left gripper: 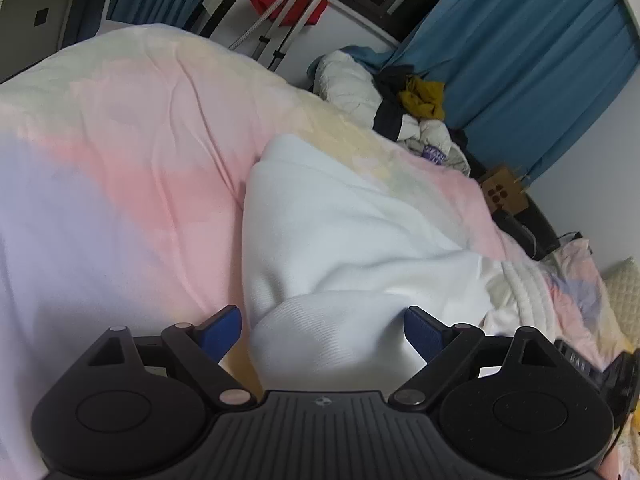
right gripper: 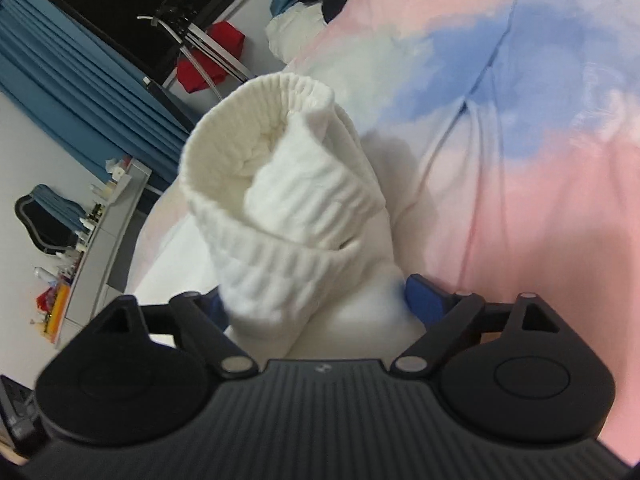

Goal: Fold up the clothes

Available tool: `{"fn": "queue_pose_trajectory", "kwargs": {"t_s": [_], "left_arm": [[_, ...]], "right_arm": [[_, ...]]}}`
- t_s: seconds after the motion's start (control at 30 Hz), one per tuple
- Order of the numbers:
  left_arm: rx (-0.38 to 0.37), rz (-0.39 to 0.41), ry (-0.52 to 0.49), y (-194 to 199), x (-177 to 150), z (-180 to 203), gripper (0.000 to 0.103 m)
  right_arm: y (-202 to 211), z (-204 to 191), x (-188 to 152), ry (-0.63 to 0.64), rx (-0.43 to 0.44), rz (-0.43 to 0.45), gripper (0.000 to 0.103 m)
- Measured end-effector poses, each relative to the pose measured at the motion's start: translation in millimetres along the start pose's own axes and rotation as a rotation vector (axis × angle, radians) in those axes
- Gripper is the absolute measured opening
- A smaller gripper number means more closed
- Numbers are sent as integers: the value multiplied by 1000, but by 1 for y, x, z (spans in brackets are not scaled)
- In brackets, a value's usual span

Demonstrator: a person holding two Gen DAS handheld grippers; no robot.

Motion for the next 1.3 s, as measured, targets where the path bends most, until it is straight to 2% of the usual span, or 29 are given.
{"fn": "queue_pose_trajectory", "kwargs": {"t_s": [0.1,0.3,0.37,0.43,0.5,0.57,0.67,0.73,0.83,0.93,1.0,1.13,1.3], "left_arm": [[-27,-21,31,-3,-2,-5,90],[-38,-28,62,-6,-3,-11,90],[-50,-39,68,-9,-4,-13,89],[-66,-56,73,-13,-6,-12,88],[-48,-58,53,-17,-8,-8,85],[-27,-56,29,-20,-10,-4,81],[-18,-35,21,-17,-11,-1,68],[-11,-12,5,-12,-12,3,56],[-4,35,-10,6,-19,13,46],[-23,86,-20,31,-22,26,41],[-60,121,-14,49,-20,39,40],[-128,212,-67,81,-14,87,40],[-193,262,-174,69,4,189,41]], "right_arm": [[-5,0,4,-13,34,-3,91],[21,-25,1,81,196,85,91],[17,-26,3,84,177,83,91],[4,-21,3,62,110,47,91],[-10,-19,4,47,37,9,91],[-16,-19,3,59,8,5,90],[-12,-29,1,97,-36,22,68],[-5,-39,-3,123,-40,41,49],[9,-55,-8,162,-29,85,39],[30,-73,-12,196,10,146,37],[56,-70,-6,196,42,206,36],[109,-64,6,195,106,326,36],[175,-56,20,193,185,476,36]]}}
Point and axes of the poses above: each gripper's, at about its wrist camera, not at the fingertips, and y roughly against the way its jaws point, z to its right, x to its top, the point moved 2 cm from there along -y, roughly the way its jaws point, and after that the axes turned 12 degrees about -z, right-handed, at the moved point
